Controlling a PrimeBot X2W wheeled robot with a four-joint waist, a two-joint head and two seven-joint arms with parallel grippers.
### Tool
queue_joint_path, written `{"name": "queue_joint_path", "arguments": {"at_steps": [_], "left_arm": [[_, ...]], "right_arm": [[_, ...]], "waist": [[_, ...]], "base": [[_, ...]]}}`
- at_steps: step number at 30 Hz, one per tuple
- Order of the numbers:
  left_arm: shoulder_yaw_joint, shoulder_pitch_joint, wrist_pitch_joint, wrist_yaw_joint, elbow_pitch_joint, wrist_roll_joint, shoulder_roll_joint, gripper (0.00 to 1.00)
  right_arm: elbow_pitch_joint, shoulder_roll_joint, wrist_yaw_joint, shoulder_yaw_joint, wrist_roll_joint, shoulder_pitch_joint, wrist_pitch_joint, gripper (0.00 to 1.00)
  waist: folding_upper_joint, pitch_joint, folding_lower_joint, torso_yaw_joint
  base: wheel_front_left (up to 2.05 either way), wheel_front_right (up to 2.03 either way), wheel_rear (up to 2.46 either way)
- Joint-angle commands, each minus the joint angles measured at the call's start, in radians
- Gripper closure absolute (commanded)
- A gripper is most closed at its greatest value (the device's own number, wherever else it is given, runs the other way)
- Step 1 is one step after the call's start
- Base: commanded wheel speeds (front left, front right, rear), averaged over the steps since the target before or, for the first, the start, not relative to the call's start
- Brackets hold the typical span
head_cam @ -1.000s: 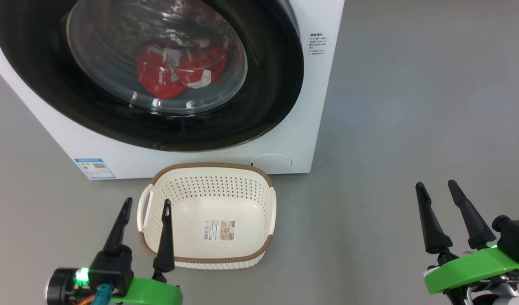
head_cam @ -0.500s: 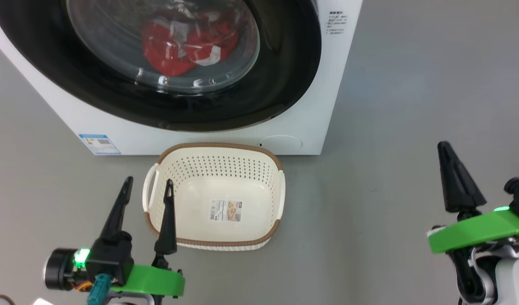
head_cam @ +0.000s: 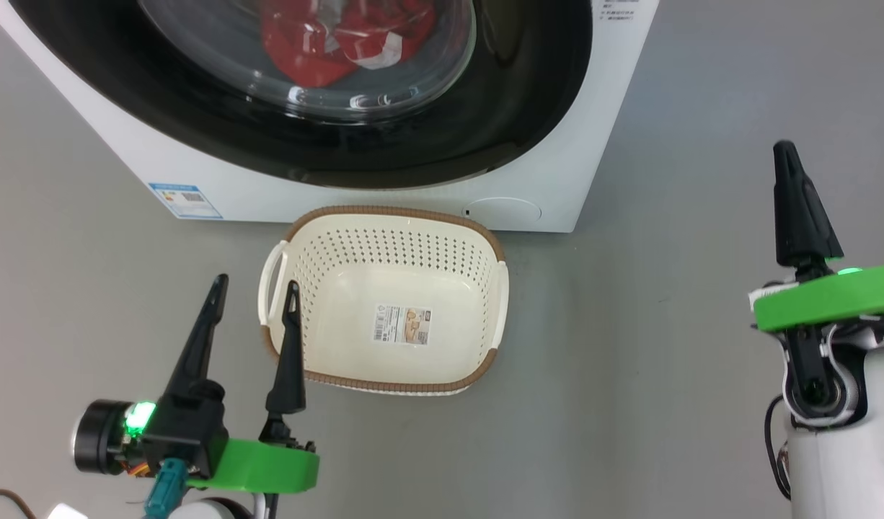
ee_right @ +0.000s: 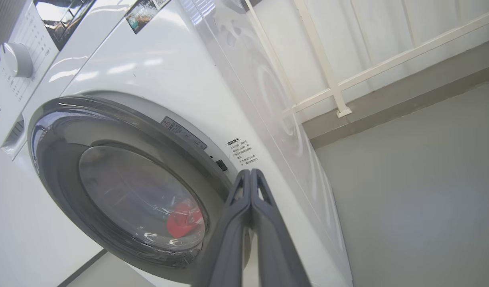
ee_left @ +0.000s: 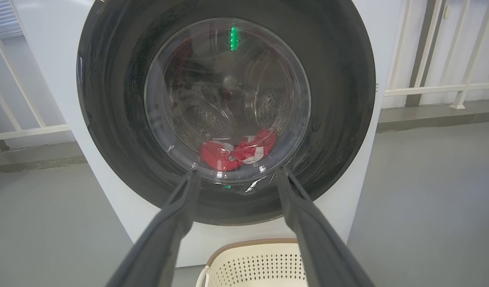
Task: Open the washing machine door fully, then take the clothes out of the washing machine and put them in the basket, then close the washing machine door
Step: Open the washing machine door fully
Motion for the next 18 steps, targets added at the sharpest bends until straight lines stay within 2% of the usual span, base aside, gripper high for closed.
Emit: {"name": "queue_joint_path", "arguments": {"at_steps": [1,18], "left_arm": [[0.034,-0.044,-0.011,-0.002,-0.032,0.017,0.024,0.00],[0.030,-0.093,-0.014,0.006,-0.072,0.033,0.023,0.00]], "right_arm": [[-0.012,-0.002,-0.001,0.027,0.044,-0.044,0.009,1.00],[0.203,-0.002,-0.001,0.013,0.386,-0.365,0.173,1.00]], "waist": [[-0.0001,0.014,0.0000,0.005],[-0.0001,0.135,0.0000,0.034]], "base": [[0.00,0.00,0.00],[0.00,0.00,0.00]]}}
